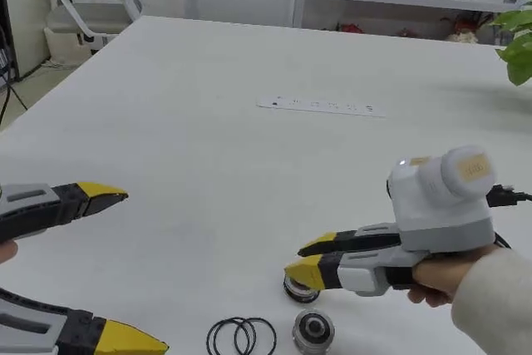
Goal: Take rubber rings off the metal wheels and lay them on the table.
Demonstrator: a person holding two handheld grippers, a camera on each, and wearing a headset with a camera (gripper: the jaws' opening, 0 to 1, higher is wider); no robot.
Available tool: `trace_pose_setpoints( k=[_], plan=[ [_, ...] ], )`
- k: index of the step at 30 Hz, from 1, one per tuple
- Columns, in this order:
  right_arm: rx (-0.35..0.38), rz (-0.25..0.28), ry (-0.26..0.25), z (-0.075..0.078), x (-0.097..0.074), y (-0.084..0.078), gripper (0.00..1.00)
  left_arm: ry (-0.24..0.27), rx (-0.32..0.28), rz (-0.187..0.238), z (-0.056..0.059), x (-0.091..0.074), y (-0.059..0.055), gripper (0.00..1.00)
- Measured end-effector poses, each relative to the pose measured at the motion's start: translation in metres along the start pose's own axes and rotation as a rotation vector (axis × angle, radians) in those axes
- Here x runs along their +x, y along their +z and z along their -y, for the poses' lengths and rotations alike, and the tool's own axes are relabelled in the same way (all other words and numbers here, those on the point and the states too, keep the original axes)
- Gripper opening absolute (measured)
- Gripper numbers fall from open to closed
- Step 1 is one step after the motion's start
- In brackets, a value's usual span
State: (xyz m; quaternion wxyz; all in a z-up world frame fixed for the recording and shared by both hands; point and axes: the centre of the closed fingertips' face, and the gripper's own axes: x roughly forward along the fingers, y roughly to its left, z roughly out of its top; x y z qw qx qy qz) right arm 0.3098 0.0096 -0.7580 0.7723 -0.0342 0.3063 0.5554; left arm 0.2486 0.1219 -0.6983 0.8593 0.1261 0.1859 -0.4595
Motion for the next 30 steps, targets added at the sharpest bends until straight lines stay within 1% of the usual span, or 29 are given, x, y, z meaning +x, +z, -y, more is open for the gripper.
trace_pose_setpoints(
  k=[3,4,7,12,15,17,20,22,23,26,30],
  plan=[
    [0.005,0.014,-0.017,0.008,-0.005,0.0,0.2,-0.01,0.012,0.009,0.0,0.004,0.006,1.0],
    [0.007,0.014,-0.018,0.008,-0.006,0.0,0.2,-0.018,0.02,0.013,-0.001,0.006,0.011,1.0],
    [0.004,0.01,-0.032,0.015,-0.009,-0.005,0.21,-0.027,0.039,0.022,-0.002,0.012,0.019,1.0],
    [0.004,0.0,-0.044,0.02,-0.013,-0.012,0.2,-0.045,0.071,0.034,-0.005,0.022,0.033,1.0],
    [0.002,-0.021,-0.044,0.022,-0.012,-0.02,0.2,-0.061,0.098,0.047,-0.005,0.027,0.041,0.98],
    [0.0,-0.038,-0.037,0.022,-0.012,-0.025,0.2,-0.075,0.111,0.043,-0.004,0.032,0.045,0.97],
    [-0.028,-0.079,-0.042,0.024,-0.012,-0.034,0.19,-0.084,0.136,0.044,-0.006,0.038,0.053,0.96],
    [-0.035,-0.095,-0.044,0.025,-0.011,-0.039,0.19,-0.085,0.147,0.054,-0.008,0.043,0.061,0.95],
    [-0.032,-0.099,-0.041,0.026,-0.011,-0.04,0.19,-0.083,0.154,0.063,-0.009,0.046,0.066,0.95],
    [-0.03,-0.112,-0.033,0.025,-0.01,-0.044,0.19,-0.082,0.168,0.077,-0.014,0.055,0.075,0.93],
    [-0.037,-0.124,-0.029,0.024,-0.009,-0.048,0.2,-0.087,0.18,0.091,-0.017,0.068,0.083,0.9]
  ],
)
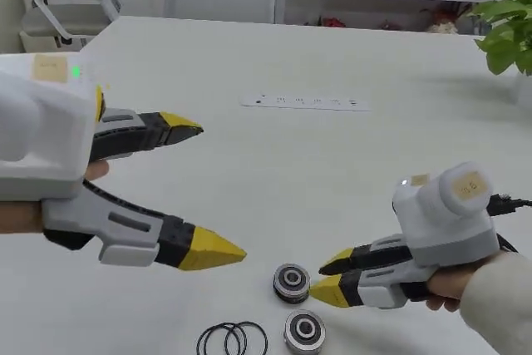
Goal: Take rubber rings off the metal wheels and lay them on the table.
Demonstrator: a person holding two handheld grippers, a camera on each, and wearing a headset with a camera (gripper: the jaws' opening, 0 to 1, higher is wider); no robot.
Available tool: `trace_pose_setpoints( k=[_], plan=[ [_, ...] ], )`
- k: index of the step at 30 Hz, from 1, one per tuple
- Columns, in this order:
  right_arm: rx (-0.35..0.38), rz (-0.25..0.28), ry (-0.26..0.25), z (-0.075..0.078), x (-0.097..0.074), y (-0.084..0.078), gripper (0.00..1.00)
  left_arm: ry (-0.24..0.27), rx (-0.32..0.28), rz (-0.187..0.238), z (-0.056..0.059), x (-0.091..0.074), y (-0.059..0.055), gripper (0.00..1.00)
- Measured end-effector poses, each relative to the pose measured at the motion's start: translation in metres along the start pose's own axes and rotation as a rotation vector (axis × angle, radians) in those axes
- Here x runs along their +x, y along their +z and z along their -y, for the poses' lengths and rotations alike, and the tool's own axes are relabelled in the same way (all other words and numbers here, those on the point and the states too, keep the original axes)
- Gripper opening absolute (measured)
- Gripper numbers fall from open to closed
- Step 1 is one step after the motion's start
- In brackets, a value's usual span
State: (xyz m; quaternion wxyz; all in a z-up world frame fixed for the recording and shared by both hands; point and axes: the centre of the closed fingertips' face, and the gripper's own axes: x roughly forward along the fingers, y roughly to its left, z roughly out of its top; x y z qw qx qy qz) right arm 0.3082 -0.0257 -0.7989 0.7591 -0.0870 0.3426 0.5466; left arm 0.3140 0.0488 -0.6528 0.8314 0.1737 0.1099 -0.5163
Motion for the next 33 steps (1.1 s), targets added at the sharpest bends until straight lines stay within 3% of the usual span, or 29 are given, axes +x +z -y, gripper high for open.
trace_pose_setpoints(
  k=[4,8,13,17,23,29,33],
  plan=[
    [-0.001,-0.004,0.004,0.0,0.002,-0.003,0.2,-0.018,0.009,0.002,0.0,0.017,0.0,0.87],
    [-0.004,-0.01,0.008,-0.001,0.005,-0.004,0.2,-0.06,0.019,0.001,0.009,0.032,-0.001,0.82],
    [-0.01,-0.015,0.01,-0.002,0.007,-0.006,0.19,-0.103,0.03,-0.033,0.02,0.053,-0.014,0.75],
    [0.001,-0.003,0.012,-0.001,0.008,-0.006,0.2,-0.119,0.028,-0.029,0.024,0.064,-0.02,0.65],
    [-0.006,-0.004,0.013,-0.002,0.01,-0.007,0.19,-0.118,0.008,-0.03,0.029,0.078,-0.038,0.52],
    [-0.006,0.003,0.015,-0.002,0.01,-0.006,0.18,-0.131,-0.005,-0.087,0.036,0.086,-0.062,0.46],
    [-0.006,0.006,0.017,-0.003,0.011,-0.006,0.17,-0.137,-0.03,-0.097,0.039,0.09,-0.072,0.4]
  ],
)
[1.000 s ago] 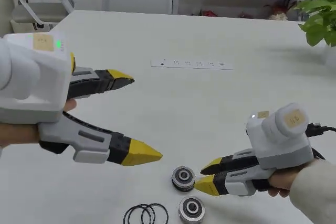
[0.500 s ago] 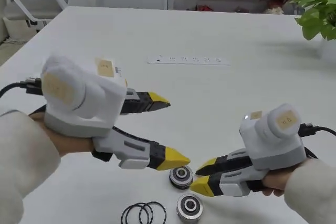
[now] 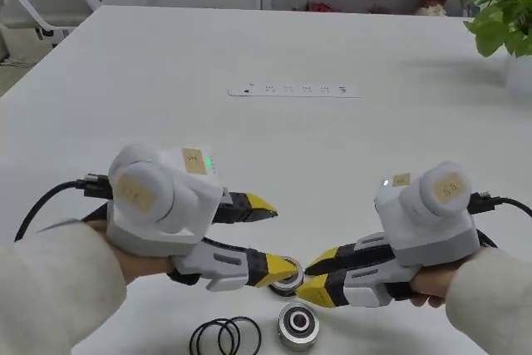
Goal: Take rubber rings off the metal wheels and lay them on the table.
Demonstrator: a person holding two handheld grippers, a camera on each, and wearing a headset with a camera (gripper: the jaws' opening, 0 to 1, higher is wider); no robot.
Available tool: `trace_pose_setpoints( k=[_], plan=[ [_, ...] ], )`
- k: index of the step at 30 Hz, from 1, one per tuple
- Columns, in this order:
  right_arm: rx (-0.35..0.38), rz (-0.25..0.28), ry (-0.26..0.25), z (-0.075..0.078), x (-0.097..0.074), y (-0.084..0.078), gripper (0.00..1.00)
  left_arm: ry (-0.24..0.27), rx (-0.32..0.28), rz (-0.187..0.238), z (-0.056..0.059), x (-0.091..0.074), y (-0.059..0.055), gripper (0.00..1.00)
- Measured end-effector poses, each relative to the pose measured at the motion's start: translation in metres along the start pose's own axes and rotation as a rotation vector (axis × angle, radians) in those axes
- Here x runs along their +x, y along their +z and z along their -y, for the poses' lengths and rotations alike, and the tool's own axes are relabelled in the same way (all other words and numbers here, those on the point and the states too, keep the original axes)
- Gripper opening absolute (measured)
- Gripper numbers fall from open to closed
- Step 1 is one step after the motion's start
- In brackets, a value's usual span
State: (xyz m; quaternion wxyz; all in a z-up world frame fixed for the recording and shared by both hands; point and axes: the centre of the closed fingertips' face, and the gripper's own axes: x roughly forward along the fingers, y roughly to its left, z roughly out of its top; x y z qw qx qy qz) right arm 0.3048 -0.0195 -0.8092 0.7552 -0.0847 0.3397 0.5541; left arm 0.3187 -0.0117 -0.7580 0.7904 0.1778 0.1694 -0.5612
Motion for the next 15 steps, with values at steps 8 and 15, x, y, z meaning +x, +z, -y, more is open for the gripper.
trace_pose_setpoints(
  k=[8,15],
  plan=[
    [-0.011,0.005,-0.002,0.0,0.001,0.0,0.14,-0.013,0.006,-0.04,0.008,0.011,-0.016,0.34],
    [-0.016,0.007,0.002,-0.001,0.002,0.0,0.12,-0.013,-0.041,-0.054,0.006,0.013,-0.027,0.21]
  ],
)
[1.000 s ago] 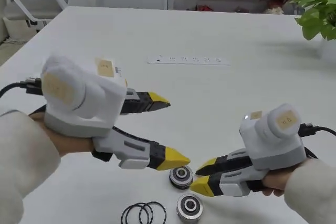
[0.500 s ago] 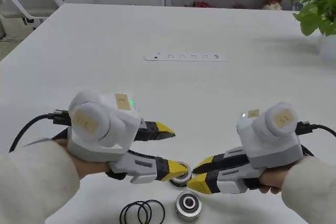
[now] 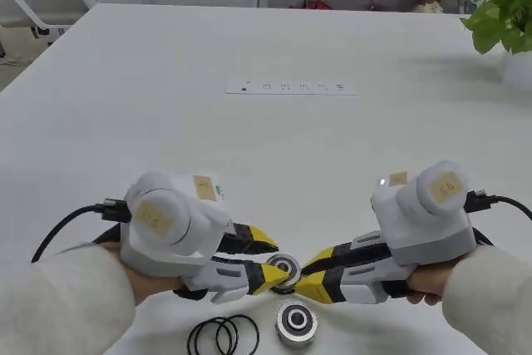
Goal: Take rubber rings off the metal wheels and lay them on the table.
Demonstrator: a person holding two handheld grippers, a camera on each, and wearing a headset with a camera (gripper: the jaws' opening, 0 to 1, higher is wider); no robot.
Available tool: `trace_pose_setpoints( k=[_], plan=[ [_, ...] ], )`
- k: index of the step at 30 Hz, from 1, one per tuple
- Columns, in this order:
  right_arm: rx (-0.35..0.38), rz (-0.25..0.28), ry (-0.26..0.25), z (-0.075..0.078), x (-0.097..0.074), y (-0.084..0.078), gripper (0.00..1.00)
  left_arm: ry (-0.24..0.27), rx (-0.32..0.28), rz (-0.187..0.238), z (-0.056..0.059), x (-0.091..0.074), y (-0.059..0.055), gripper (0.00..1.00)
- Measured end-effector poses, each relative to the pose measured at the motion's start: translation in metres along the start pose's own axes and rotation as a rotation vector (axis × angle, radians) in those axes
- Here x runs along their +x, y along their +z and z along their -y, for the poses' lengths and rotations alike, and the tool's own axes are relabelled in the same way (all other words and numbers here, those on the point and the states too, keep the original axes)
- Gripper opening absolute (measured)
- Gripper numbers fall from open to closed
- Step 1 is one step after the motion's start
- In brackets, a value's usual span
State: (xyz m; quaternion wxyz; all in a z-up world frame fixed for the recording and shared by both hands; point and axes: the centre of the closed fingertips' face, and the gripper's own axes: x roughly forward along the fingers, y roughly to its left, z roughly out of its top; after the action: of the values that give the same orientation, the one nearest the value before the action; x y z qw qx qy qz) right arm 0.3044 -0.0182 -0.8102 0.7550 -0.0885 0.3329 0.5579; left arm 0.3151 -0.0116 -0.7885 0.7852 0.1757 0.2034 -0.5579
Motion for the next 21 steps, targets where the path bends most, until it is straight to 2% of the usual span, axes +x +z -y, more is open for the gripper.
trace_pose_setpoints(
  k=[7,10,14,16,21],
  plan=[
    [-0.019,0.0,0.002,-0.001,0.0,-0.0008,0.1,-0.029,-0.005,0.002,0.0091,0.003,-0.0018,0.16],
    [-0.033,-0.001,-0.001,0.0,-0.0003,-0.0013,0.07,-0.026,-0.016,0.0,0.0089,0.0037,-0.002,0.16],
    [-0.041,-0.002,-0.002,0.0,-0.001,-0.0015,0.05,-0.015,0.0,0.002,0.0075,0.0046,-0.0031,0.15],
    [-0.048,0.002,-0.022,0.0044,-0.0021,-0.0008,0.0,-0.014,0.001,0.005,0.0072,0.0047,-0.003,0.15],
    [0.027,0.002,-0.026,0.0053,-0.002,-0.0007,0.0,-0.01,0.023,0.004,0.0073,0.0042,-0.0035,0.14]
  ],
)
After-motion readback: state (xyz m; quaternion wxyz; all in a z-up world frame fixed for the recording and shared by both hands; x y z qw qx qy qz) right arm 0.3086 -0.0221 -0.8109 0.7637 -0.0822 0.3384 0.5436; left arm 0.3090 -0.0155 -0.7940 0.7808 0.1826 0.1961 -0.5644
